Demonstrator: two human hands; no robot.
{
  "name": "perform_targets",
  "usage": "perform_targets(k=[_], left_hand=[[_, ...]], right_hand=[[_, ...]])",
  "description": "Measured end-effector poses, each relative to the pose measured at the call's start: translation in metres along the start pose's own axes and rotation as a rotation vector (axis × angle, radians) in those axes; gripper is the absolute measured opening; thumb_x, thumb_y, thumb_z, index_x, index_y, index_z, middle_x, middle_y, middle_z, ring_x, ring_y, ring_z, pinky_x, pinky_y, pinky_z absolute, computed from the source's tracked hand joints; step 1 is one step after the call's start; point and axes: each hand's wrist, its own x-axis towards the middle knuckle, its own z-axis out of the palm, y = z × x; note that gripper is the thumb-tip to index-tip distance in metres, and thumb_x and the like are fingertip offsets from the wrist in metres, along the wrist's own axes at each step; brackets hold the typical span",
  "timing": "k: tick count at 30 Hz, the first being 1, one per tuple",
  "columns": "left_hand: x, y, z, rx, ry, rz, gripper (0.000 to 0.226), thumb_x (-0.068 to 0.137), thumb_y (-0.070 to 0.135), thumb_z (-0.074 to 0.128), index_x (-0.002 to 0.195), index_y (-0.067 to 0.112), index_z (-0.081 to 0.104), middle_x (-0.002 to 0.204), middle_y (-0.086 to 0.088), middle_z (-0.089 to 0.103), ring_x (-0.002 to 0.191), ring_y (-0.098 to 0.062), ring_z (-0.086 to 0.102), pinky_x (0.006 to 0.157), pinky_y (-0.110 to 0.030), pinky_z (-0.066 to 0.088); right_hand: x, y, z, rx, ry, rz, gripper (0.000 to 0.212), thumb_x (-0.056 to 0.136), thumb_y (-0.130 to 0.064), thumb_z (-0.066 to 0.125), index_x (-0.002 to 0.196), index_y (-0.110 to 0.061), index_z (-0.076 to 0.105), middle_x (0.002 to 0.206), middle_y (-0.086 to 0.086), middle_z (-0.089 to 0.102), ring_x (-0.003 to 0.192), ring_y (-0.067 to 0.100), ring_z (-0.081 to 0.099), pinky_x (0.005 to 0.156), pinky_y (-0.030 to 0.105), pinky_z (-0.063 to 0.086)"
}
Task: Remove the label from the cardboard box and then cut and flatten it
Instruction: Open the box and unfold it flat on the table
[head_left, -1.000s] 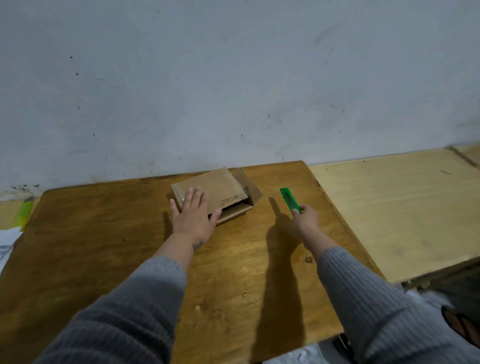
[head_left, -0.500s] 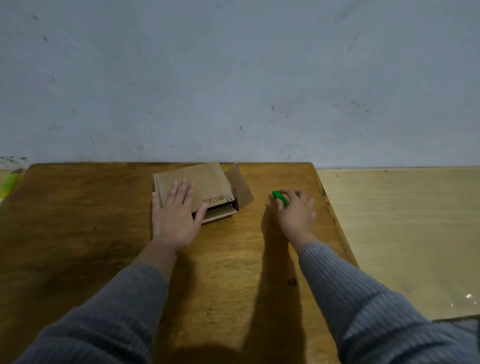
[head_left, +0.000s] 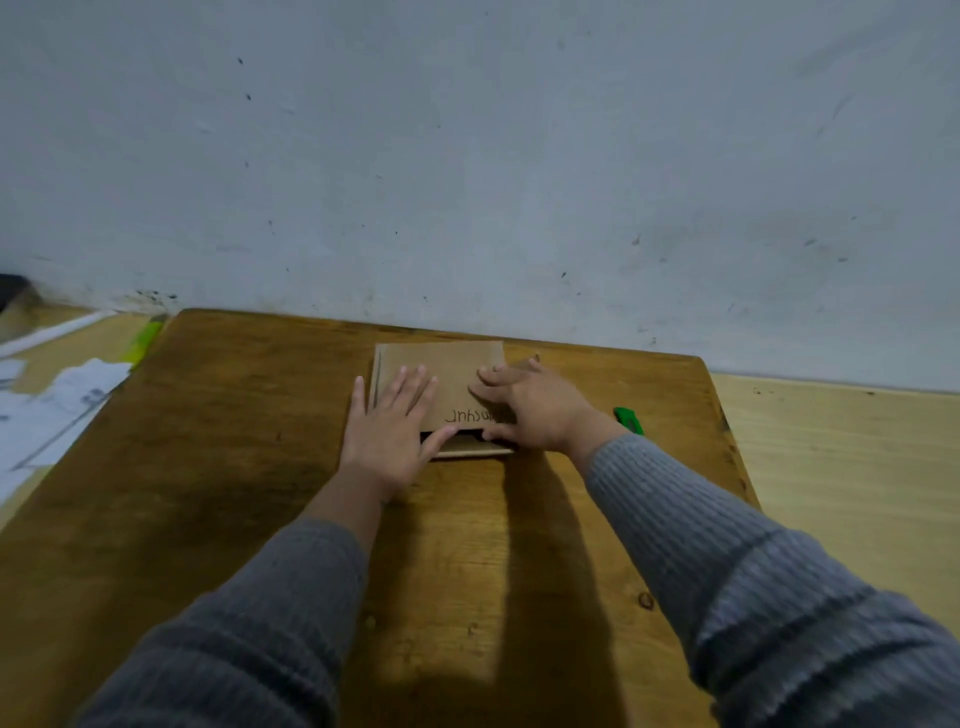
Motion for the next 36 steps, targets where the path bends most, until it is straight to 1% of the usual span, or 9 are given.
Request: perform_targets(k=[5, 8, 12, 25, 27, 30, 32, 34, 36], left_hand=[[-0.015, -0.017, -0.001, -0.005, 0.008, -0.157, 0.081, 0.090, 0.067, 0.002, 0.151, 0.017, -0.014, 0.160, -0.001, -0.017, 0.146, -0.017, -0.018, 0.115, -0.057, -0.009], [-0.029, -0.029, -0.006, -0.116, 0.023, -0.214, 0.083, 0.091, 0.067, 0.005, 0.150, 0.014, -0.017, 0.159, -0.003, -0.018, 0.146, -0.017, -0.018, 0.116, -0.056, -0.007], [-0.048, -0.049, -0.013, -0.254, -0.009, -0.263, 0.084, 0.093, 0.065, 0.014, 0.150, 0.012, -0.019, 0.159, -0.003, -0.022, 0.146, -0.018, -0.019, 0.116, -0.057, -0.006], [-0.093, -0.087, -0.003, -0.338, -0.050, -0.226, 0.076, 0.098, 0.055, 0.011, 0.147, 0.010, -0.024, 0.154, -0.005, -0.032, 0.143, -0.021, -0.026, 0.115, -0.060, -0.005], [-0.095, -0.092, -0.002, -0.336, -0.071, -0.206, 0.075, 0.099, 0.054, 0.012, 0.147, 0.010, -0.024, 0.154, -0.005, -0.032, 0.143, -0.021, -0.026, 0.115, -0.060, -0.005], [-0.097, -0.097, -0.001, -0.357, -0.103, -0.163, 0.076, 0.099, 0.055, 0.015, 0.148, 0.011, -0.023, 0.155, -0.003, -0.032, 0.143, -0.019, -0.026, 0.116, -0.060, -0.004], [-0.098, -0.098, 0.001, -0.346, -0.131, -0.119, 0.078, 0.099, 0.056, 0.017, 0.148, 0.011, -0.023, 0.155, -0.003, -0.031, 0.144, -0.019, -0.025, 0.116, -0.059, -0.006], [-0.099, -0.098, 0.004, -0.339, -0.157, -0.089, 0.079, 0.098, 0.056, 0.020, 0.147, 0.012, -0.024, 0.155, -0.003, -0.030, 0.144, -0.019, -0.023, 0.116, -0.058, -0.006], [-0.099, -0.097, 0.006, -0.368, -0.165, -0.092, 0.079, 0.099, 0.055, 0.022, 0.147, 0.013, -0.025, 0.156, -0.002, -0.029, 0.145, -0.018, -0.022, 0.116, -0.058, -0.004]], right_hand=[[-0.005, -0.029, -0.012, -0.039, 0.008, 0.023, 0.054, 0.094, -0.051, 0.042, 0.144, -0.033, 0.032, 0.146, 0.004, 0.041, 0.129, 0.023, 0.044, 0.103, 0.042, 0.041], [-0.011, -0.055, -0.017, -0.020, 0.041, 0.082, 0.050, 0.096, -0.051, 0.036, 0.144, -0.035, 0.033, 0.146, 0.003, 0.042, 0.121, 0.023, 0.052, 0.090, 0.039, 0.049], [-0.017, -0.095, -0.020, -0.008, 0.076, 0.135, 0.047, 0.098, -0.050, 0.029, 0.143, -0.038, 0.032, 0.151, -0.005, 0.037, 0.122, 0.025, 0.053, 0.087, 0.041, 0.053], [-0.035, -0.182, -0.029, 0.012, 0.131, 0.268, 0.045, 0.099, -0.045, 0.026, 0.144, -0.039, 0.030, 0.131, 0.002, 0.056, 0.105, 0.024, 0.060, 0.080, 0.038, 0.052], [-0.037, -0.187, -0.026, -0.005, 0.156, 0.279, 0.044, 0.099, -0.043, 0.027, 0.143, -0.038, 0.032, 0.131, 0.003, 0.057, 0.113, 0.024, 0.057, 0.091, 0.040, 0.048], [-0.038, -0.193, -0.019, 0.072, 0.147, 0.270, 0.046, 0.100, -0.034, 0.032, 0.145, -0.038, 0.027, 0.138, 0.007, 0.050, 0.129, 0.026, 0.044, 0.100, 0.043, 0.043], [-0.037, -0.194, -0.013, 0.088, 0.100, 0.246, 0.054, 0.099, -0.028, 0.036, 0.146, -0.044, 0.015, 0.151, 0.007, 0.032, 0.133, 0.031, 0.036, 0.100, 0.045, 0.043], [-0.035, -0.193, -0.007, -0.008, 0.049, 0.219, 0.060, 0.098, -0.029, 0.041, 0.145, -0.048, 0.009, 0.158, 0.005, 0.012, 0.135, 0.036, 0.027, 0.102, 0.050, 0.037], [-0.030, -0.191, -0.003, -0.103, 0.028, 0.205, 0.060, 0.097, -0.031, 0.043, 0.145, -0.047, 0.010, 0.159, 0.005, 0.005, 0.136, 0.037, 0.023, 0.101, 0.053, 0.034]])
